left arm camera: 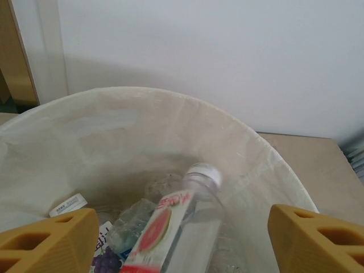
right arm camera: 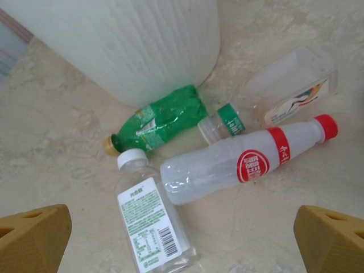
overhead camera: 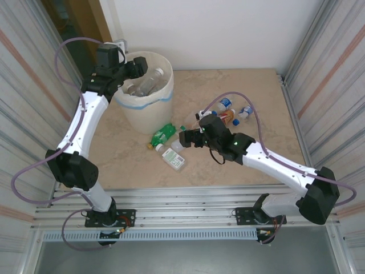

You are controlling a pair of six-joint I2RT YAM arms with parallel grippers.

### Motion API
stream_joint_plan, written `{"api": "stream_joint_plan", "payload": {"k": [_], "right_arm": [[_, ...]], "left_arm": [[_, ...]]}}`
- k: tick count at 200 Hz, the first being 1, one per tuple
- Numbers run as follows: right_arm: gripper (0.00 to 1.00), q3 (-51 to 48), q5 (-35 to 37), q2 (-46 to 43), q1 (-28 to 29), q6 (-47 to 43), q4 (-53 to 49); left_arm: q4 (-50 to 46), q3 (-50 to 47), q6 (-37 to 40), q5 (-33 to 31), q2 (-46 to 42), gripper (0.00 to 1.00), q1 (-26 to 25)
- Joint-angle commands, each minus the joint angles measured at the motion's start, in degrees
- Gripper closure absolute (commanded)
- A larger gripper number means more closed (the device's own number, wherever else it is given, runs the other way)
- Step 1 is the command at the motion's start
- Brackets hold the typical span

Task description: Put the plastic bottles in the bin

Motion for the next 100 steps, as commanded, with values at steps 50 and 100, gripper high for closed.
{"api": "stream_joint_plan", "payload": {"k": [50,100], "right_arm": [[0.06,4.54,-4.51,8.36,4.13,-2.27,-8.01],[0.08,6.15,-6.92,16.02,7.38,-4.18,-9.77]], "left_arm": [[0.28,-2.61,-1.06,2.63,-8.9,0.08,-0.7],[0.54,-10.56,-1.03,-0.73,-18.04,0.01,-6.02]]}}
